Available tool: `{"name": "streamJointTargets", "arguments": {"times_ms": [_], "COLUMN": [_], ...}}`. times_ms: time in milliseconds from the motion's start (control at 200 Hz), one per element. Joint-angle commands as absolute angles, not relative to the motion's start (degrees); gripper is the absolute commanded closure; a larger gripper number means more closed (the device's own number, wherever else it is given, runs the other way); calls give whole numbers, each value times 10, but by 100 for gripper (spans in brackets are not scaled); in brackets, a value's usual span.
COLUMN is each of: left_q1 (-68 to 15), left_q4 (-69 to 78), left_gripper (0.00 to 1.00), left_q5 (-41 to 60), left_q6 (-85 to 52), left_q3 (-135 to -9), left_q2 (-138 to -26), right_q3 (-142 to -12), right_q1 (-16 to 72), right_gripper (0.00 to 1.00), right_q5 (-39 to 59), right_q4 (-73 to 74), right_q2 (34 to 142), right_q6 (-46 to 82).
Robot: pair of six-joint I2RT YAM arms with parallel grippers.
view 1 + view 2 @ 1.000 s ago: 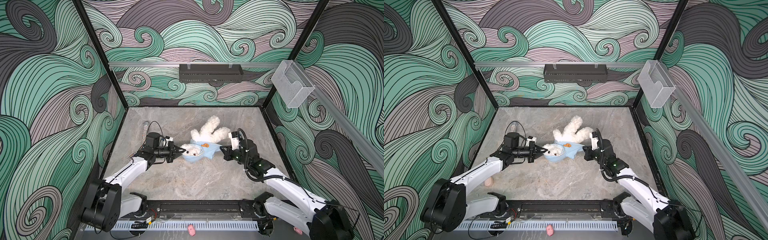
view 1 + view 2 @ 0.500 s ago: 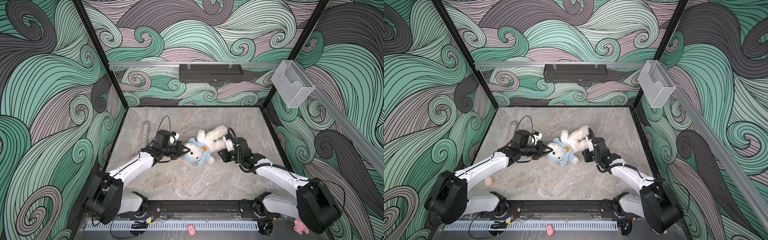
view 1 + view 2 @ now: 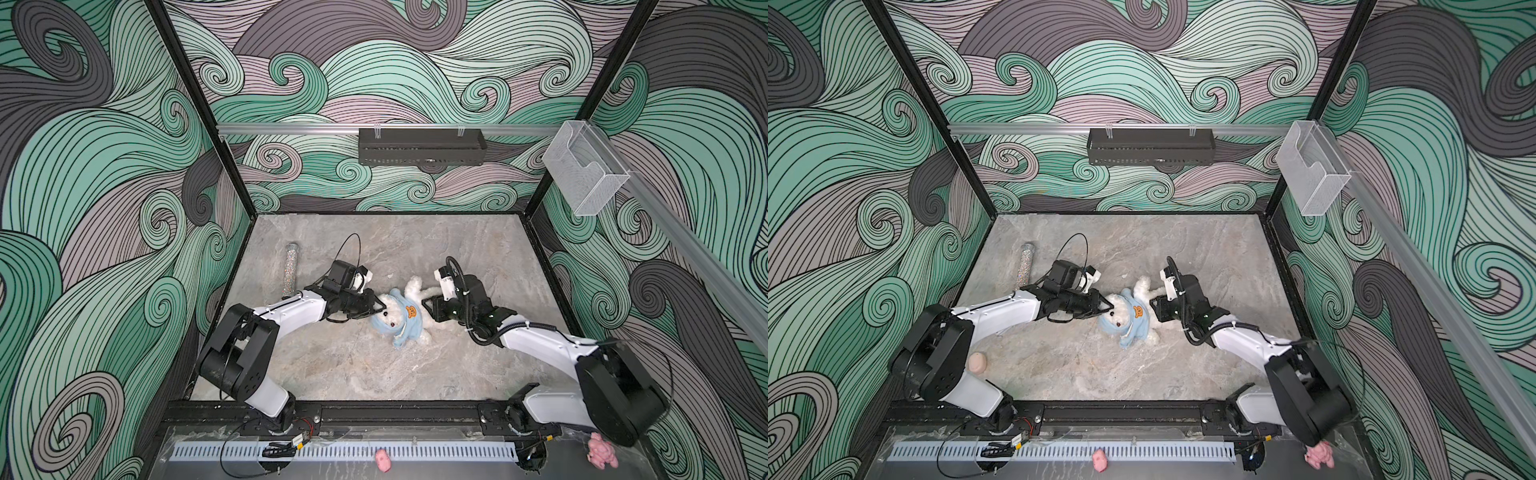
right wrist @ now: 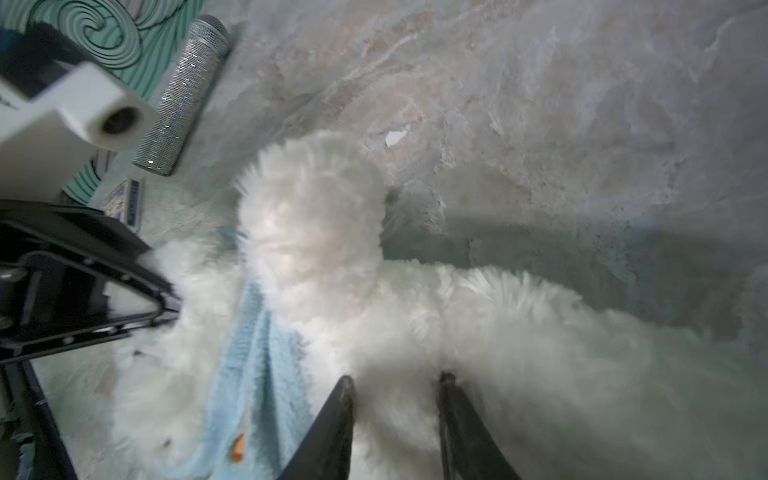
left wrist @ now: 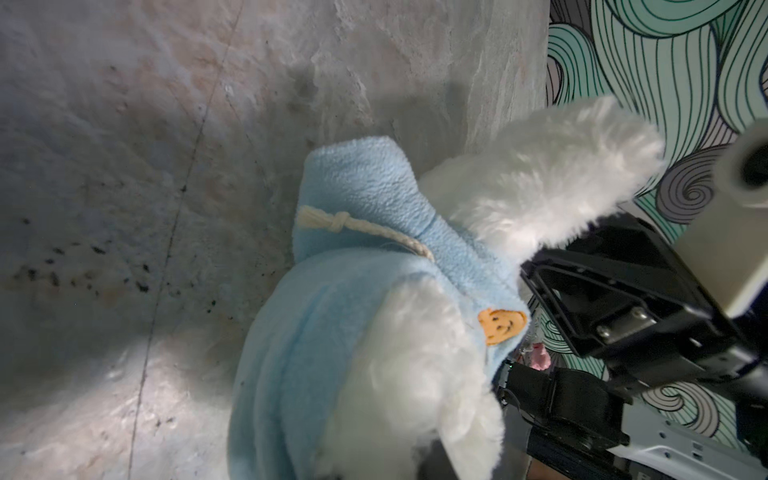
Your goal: Dress the teddy bear
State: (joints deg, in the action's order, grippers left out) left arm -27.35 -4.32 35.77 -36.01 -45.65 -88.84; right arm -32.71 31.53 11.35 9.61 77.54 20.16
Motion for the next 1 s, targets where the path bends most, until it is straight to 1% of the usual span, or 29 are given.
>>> {"name": "streamJointTargets", "arguments": {"times_ms": [0,155,330,380,465,685,805,996], "left_q1": [-277,-279,-289,-296,-312,-359,-381,-414], "left_q4": [-44,-81,-184,-209,-238,-318,-363,-437], "left_gripper": [73,60,49,46,43,39,37,35], "left_q5": [343,322,217,190,169,138,120,60], "left_q6": [-341,-352,-335,-329,-321,-283,-252,-220], "left_q3": [-463,-459,-471,-480,-500,-592,-643,-713], "left_q2": [-891,-841,-763,-751,-745,-810,-877,-953], "right_q3": [-312,-270,-237,-230,-217,-210,-210,-211], "right_q1": [325,342,366,371,376,381,383,384], "right_gripper": [67,68,69,69,69,70,70,70], "right_q5": [98,77,51,42,30,24,23,20], "right_q4": [156,202,229,233,238,246,250,249], "right_q2": [821,847,848,842,832,832,836,836], "right_q6": [232,246,250,249,248,244,243,241]}}
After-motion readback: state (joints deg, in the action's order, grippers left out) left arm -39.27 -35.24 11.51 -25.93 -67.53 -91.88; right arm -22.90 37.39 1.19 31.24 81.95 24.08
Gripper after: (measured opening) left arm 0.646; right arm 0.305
